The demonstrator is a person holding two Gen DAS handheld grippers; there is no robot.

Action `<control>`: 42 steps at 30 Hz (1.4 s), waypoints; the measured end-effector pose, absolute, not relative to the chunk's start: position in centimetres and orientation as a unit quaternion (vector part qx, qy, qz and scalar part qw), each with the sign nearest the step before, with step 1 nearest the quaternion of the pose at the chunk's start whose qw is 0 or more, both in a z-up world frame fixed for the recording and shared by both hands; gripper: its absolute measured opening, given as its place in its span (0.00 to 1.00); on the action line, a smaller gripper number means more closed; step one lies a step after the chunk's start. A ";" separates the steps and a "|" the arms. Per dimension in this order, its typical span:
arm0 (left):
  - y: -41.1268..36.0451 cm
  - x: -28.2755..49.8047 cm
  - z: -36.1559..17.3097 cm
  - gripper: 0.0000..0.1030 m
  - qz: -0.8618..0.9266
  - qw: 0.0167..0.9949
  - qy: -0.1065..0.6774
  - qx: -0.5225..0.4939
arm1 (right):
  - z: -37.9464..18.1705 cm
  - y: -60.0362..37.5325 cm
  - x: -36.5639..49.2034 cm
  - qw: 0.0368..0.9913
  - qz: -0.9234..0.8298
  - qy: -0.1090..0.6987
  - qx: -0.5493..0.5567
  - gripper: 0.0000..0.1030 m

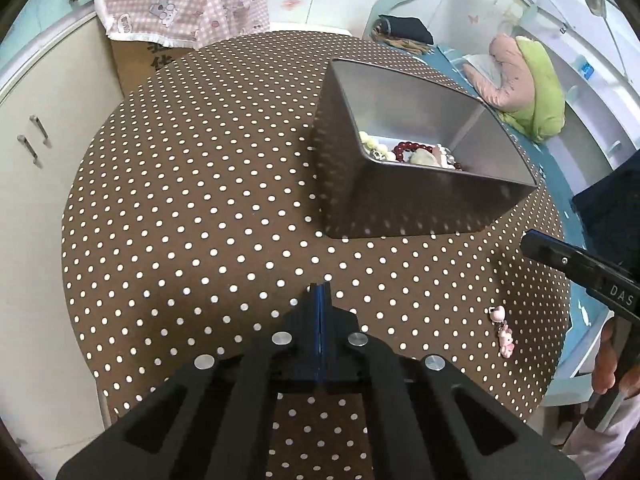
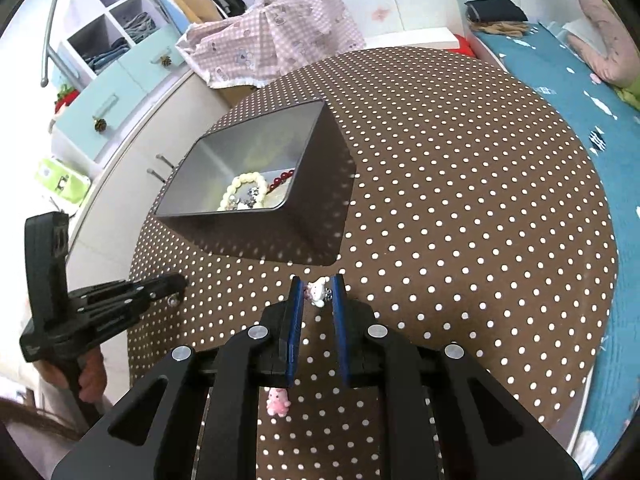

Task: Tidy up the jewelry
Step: 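Grasp a pink charm with the right tool while the left tool grasps a small silver charm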

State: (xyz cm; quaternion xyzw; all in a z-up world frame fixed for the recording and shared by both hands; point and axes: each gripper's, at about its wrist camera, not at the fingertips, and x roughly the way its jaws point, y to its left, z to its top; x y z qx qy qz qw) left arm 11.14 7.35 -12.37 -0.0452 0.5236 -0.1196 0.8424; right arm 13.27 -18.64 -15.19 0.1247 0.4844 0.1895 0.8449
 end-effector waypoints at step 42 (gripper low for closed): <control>8.4 9.8 -11.6 0.14 -0.117 0.849 0.515 -0.021 | -15.3 -19.3 13.4 0.848 0.182 0.481 0.130 0.15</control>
